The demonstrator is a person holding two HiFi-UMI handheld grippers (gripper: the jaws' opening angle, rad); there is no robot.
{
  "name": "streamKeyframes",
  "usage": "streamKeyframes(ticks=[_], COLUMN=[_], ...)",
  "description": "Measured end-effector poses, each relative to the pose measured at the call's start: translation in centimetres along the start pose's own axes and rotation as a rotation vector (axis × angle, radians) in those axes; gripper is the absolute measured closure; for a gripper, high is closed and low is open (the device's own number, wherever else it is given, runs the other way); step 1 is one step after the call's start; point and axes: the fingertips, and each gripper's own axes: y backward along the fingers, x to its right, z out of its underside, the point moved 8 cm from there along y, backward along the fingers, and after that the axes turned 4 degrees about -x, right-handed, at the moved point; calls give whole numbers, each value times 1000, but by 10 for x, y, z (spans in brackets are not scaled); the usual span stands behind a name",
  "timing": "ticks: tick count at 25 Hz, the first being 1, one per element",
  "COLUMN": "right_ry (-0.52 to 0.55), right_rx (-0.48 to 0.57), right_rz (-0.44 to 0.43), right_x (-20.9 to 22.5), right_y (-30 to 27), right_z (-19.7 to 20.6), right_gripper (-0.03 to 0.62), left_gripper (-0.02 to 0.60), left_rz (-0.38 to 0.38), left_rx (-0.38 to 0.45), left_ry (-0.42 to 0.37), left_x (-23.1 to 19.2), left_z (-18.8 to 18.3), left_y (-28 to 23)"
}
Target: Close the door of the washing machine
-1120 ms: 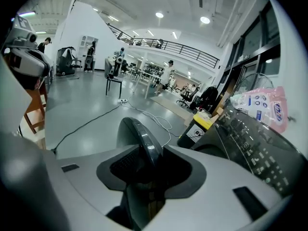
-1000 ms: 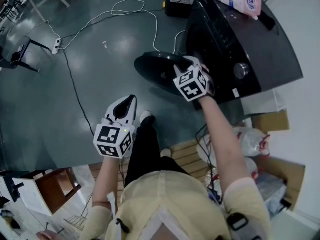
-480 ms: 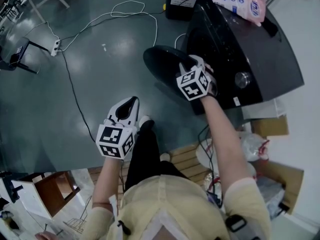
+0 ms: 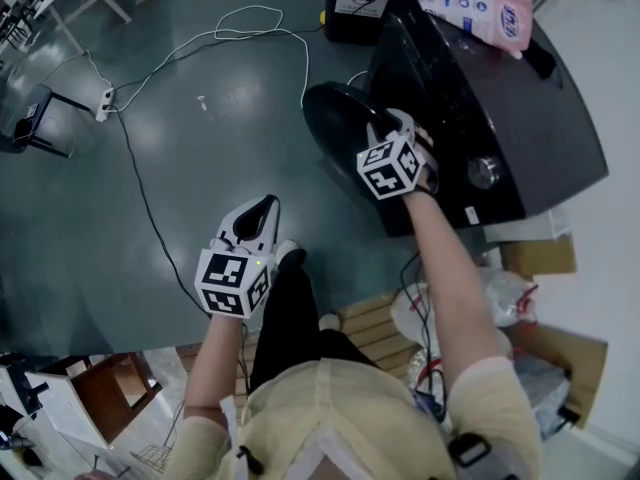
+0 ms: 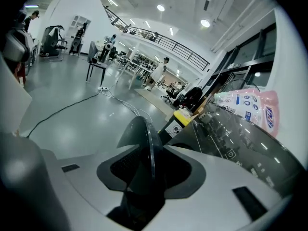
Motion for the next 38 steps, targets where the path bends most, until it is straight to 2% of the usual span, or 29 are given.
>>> streamKeyframes(ticks=[18, 38], right_ry=[-13, -55], right_rx=[-82, -185], right_rz=[139, 262], right_x=[35, 56], right_y=[-25, -45], right_z=[11, 20], right_gripper=[448, 448], left_gripper=[571, 569], left_rz=[43, 62], left_rx=[16, 5], left_ry=[-55, -25], left_x=[-6, -21], left_z=[-34, -54], left_y=[-66, -112])
